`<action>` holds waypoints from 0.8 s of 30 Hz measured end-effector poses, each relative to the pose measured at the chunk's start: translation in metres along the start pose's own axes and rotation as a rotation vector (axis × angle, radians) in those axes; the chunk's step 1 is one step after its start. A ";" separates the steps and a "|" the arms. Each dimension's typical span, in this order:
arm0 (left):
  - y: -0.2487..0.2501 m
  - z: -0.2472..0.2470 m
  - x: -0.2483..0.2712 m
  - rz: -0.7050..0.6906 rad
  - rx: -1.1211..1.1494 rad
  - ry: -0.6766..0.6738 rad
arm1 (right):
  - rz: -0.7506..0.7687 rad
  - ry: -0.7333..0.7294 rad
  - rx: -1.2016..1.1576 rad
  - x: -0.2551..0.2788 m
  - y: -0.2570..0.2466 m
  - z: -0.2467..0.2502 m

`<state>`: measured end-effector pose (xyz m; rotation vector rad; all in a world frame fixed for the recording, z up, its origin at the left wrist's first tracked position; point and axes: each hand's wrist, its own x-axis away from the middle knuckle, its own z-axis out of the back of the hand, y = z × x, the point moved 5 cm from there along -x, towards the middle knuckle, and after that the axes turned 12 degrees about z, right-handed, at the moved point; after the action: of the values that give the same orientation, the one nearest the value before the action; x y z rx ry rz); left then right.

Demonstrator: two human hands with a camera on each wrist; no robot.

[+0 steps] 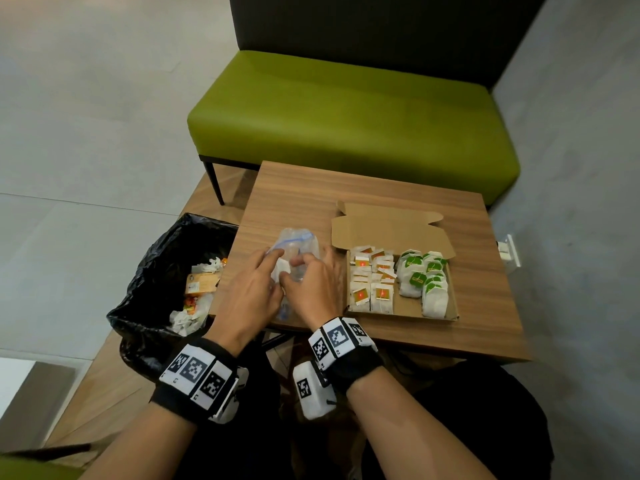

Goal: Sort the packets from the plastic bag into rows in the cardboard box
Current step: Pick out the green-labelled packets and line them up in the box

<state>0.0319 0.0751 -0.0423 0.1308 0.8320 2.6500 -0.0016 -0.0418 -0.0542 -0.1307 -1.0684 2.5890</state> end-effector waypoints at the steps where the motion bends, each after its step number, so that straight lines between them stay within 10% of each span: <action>1: 0.000 0.001 0.000 0.005 0.015 0.002 | 0.041 0.015 0.016 0.000 -0.001 0.001; 7: 0.007 0.005 0.001 0.008 0.041 0.022 | 0.194 -0.092 0.317 -0.005 -0.006 0.006; 24: 0.016 0.001 0.005 -0.029 -0.036 0.020 | 0.046 -0.228 0.201 -0.011 0.009 0.004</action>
<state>0.0231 0.0656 -0.0325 0.0829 0.7862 2.6413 0.0056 -0.0537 -0.0582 0.1950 -0.8784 2.7855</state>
